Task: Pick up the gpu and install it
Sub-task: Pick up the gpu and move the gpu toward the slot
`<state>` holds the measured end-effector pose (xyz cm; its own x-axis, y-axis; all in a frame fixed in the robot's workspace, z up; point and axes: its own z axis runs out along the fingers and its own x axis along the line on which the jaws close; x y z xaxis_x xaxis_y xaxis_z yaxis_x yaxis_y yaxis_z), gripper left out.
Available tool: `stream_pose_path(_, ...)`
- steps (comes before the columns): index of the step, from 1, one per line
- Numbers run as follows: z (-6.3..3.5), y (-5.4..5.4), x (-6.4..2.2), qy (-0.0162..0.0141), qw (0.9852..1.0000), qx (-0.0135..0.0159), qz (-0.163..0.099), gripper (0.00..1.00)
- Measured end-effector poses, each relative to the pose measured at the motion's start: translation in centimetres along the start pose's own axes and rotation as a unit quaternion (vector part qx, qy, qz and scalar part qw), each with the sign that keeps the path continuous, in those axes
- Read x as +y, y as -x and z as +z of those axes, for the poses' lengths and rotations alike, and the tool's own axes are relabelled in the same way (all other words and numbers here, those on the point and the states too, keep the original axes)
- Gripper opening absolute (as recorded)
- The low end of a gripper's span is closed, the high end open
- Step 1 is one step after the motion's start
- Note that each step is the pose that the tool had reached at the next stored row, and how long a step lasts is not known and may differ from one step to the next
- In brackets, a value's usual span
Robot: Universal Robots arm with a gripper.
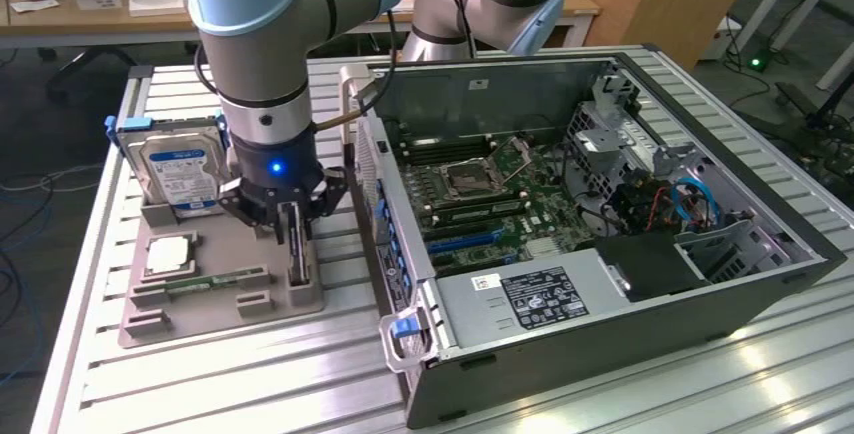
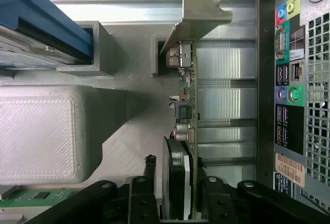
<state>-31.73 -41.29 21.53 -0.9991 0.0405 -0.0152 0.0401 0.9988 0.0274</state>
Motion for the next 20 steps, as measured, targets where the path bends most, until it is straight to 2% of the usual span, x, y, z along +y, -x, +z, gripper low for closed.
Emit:
stream_pose_path(1, 0.0, 0.0, 0.0, 0.0, 1.0, 0.0, 0.0, 0.43)
stream_pose_path(2, 0.0, 0.0, 0.0, 0.0, 1.0, 0.0, 0.0, 0.36)
stream_pose_path(6, 0.0, 0.0, 0.0, 0.0, 1.0, 0.0, 0.0, 0.34)
stream_pose_path(7, 0.0, 0.0, 0.0, 0.0, 1.0, 0.0, 0.0, 0.28)
stream_pose_path(20, 0.02, 0.0, 0.0, 0.0, 1.0, 0.0, 0.0, 0.28)
